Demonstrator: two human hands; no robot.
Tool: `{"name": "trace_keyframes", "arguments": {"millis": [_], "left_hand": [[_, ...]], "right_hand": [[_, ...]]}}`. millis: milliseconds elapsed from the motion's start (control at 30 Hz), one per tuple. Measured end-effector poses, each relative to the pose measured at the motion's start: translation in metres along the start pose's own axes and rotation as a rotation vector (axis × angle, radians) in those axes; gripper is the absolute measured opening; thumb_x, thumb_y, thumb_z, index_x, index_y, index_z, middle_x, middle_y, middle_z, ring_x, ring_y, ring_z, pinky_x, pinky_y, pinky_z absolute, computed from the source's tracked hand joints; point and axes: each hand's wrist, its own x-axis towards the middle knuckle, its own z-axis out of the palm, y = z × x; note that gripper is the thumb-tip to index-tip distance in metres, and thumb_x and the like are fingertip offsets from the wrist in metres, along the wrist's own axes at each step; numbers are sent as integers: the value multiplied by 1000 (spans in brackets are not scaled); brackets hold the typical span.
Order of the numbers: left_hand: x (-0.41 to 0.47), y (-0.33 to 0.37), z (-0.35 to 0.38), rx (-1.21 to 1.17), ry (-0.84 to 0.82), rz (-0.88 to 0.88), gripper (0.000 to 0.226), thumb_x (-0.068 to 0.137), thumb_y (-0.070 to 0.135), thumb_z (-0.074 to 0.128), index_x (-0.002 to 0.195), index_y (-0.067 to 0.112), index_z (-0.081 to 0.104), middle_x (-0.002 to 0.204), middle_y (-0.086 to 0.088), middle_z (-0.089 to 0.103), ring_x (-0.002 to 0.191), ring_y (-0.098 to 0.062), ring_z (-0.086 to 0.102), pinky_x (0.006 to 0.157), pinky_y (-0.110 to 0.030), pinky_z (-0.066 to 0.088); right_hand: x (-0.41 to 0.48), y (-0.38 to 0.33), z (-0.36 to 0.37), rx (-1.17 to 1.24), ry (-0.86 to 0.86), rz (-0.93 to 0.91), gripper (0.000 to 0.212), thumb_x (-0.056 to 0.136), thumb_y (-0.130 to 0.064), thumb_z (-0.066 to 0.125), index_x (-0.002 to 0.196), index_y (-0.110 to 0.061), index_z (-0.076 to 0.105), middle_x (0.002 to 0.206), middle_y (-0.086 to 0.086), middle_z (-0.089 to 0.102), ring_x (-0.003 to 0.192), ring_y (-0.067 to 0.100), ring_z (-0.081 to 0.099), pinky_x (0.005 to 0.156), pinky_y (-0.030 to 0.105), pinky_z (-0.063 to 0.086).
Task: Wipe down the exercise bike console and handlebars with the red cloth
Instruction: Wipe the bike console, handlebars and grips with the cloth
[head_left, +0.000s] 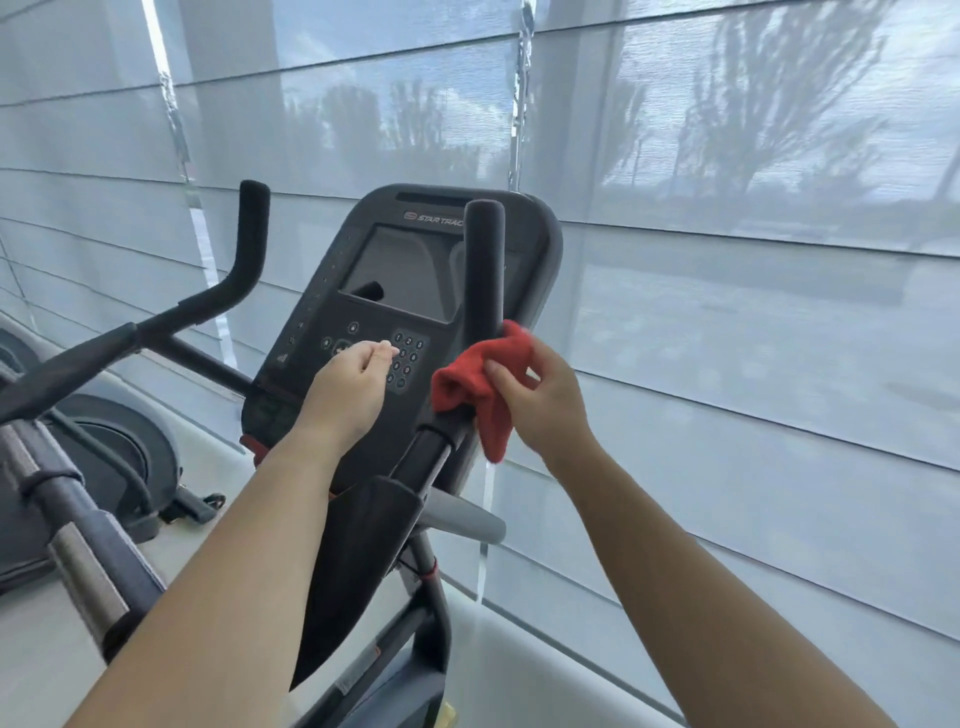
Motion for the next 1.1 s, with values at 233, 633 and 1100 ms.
{"name": "trace_keyframes", "arguments": {"millis": [233,633,1100], "left_hand": [[-3,3,-2,29,10,4,35,98,37,35,111,19,62,111,1,63,108,-19,55,94,-35,41],[-3,8,-2,89,8,22,35,98,39,34,115,22,59,114,3,61,79,-17,50,71,-32,40],[0,13,8,50,-11,39,37,98,38,35,114,18,61,111,0,64,110,-18,55,90,-30,38]], "right_hand": [[37,-9,5,-108,-45,-101,63,83,-21,67,137,-29,36,121,-7,60,112,14,57,101,32,44],[26,10,11,-286,13,-278,61,91,-22,56,145,-26,28,146,-4,40,133,8,35,106,19,27],[-15,15,22,-262,54,-126,58,93,-30,52,145,-22,28,144,-4,44,128,13,43,107,29,35]]}}
